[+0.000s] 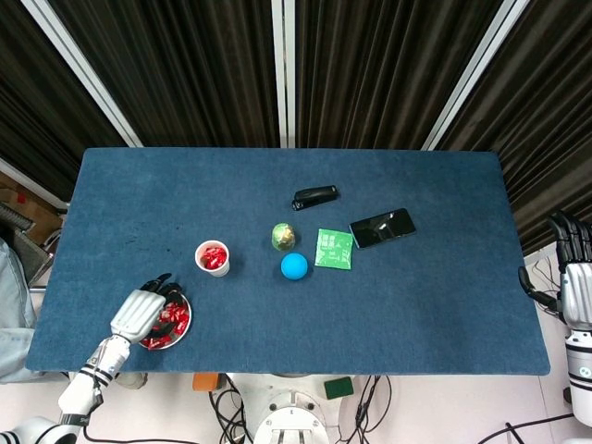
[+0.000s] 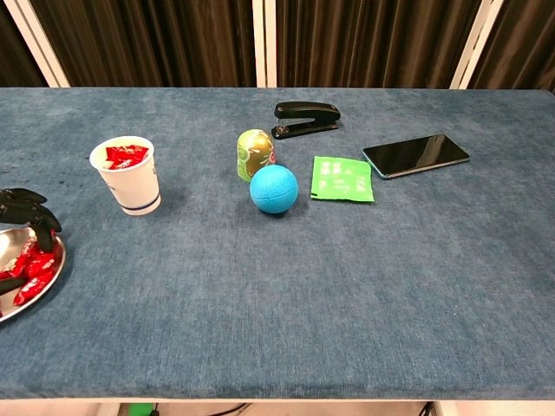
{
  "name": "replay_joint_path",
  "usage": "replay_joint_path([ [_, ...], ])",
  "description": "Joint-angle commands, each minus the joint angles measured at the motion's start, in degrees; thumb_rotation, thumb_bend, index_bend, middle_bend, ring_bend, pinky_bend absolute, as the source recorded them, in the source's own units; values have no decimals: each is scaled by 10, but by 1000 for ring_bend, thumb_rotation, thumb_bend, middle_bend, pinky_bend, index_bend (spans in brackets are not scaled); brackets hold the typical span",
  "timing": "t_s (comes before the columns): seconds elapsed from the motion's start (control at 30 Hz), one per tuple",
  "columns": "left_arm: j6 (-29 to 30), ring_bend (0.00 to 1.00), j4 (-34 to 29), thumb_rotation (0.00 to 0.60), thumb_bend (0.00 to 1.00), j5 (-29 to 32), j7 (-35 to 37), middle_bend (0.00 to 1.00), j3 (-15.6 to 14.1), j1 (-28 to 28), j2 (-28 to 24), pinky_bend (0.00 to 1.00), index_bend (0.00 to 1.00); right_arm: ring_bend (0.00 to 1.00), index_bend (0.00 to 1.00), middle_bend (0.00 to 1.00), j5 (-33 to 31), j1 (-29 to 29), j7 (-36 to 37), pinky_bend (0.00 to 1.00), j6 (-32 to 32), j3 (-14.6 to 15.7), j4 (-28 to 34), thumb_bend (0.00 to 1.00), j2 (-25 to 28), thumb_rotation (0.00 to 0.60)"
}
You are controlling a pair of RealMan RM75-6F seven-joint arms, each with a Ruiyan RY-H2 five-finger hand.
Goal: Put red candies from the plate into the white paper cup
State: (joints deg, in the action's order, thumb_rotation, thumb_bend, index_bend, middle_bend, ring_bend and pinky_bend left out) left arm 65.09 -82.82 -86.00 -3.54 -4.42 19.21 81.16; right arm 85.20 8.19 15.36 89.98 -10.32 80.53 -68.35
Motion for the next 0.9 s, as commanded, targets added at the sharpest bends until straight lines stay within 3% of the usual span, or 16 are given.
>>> replay_joint_path([
  [0.03, -2, 67, 3, 600, 280, 2, -2, 229, 1, 1, 2, 215, 429, 0, 0, 0, 0, 0, 0, 0, 0, 0, 0, 351, 0, 600],
  [0.5, 1, 67, 11, 600, 289, 5, -4, 234, 6, -1, 9, 217, 550, 0, 0, 0, -1, 0, 1, 0, 0, 0, -1, 351, 0, 600],
  [0.9, 45, 67, -27, 600, 295, -16, 7, 237, 14, -9, -21, 218, 554, 0, 0, 0, -1, 0, 1, 0, -1, 0, -2, 352, -1, 600],
])
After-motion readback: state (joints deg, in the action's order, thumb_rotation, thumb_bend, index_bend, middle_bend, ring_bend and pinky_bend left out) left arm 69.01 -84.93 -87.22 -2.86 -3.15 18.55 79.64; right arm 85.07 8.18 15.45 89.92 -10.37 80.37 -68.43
